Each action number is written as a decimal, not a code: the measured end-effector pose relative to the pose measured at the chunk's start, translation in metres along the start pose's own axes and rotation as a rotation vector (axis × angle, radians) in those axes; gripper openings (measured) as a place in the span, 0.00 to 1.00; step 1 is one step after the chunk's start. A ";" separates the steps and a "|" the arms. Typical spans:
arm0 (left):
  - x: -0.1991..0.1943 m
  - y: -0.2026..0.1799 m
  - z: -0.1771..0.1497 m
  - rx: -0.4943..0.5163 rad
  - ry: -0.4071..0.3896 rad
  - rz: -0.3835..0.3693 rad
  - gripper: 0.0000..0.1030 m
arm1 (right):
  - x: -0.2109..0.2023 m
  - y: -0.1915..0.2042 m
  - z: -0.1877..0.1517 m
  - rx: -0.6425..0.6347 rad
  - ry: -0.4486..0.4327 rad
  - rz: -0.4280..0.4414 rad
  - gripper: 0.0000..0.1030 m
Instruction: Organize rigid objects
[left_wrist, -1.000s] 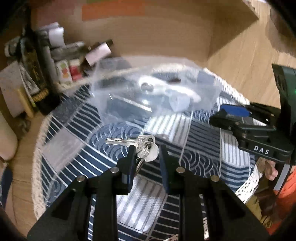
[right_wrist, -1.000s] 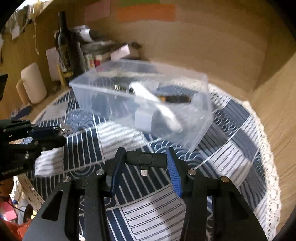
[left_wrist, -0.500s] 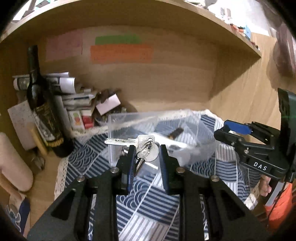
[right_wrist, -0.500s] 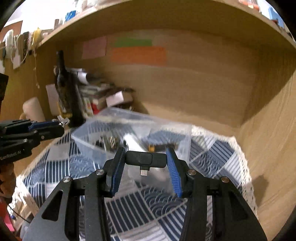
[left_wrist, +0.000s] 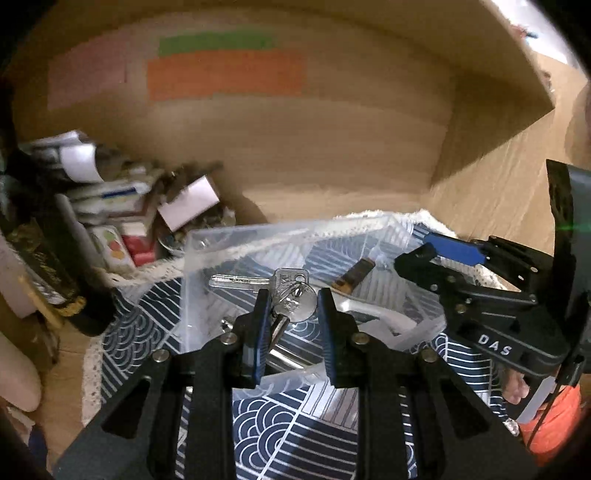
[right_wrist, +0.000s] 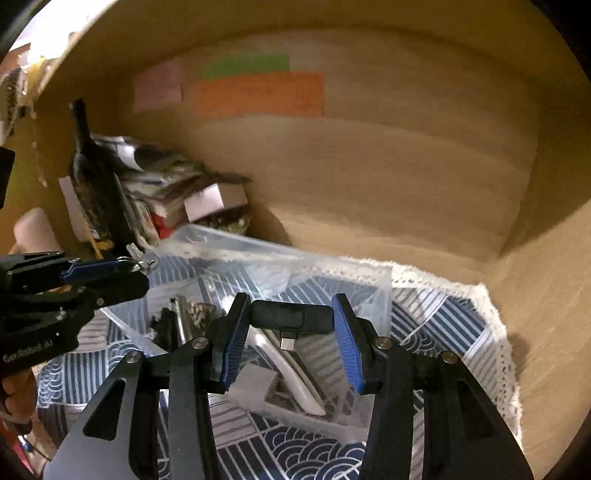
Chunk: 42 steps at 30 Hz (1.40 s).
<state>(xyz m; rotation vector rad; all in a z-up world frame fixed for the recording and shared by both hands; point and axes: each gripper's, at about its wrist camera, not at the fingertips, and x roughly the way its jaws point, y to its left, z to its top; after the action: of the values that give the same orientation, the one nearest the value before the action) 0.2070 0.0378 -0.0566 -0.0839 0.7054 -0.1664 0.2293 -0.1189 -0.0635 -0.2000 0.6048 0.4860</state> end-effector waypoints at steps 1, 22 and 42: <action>0.008 0.001 -0.001 -0.004 0.019 -0.007 0.24 | 0.007 0.000 -0.002 -0.001 0.018 -0.001 0.40; 0.038 -0.003 -0.012 -0.002 0.088 0.005 0.24 | 0.032 -0.003 -0.011 0.017 0.103 0.022 0.47; -0.117 -0.029 -0.022 0.009 -0.266 0.071 0.65 | -0.126 0.011 -0.013 0.035 -0.250 0.024 0.77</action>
<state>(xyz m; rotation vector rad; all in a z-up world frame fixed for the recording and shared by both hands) 0.1019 0.0301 0.0050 -0.0709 0.4413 -0.0880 0.1270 -0.1616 -0.0004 -0.0966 0.3714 0.5139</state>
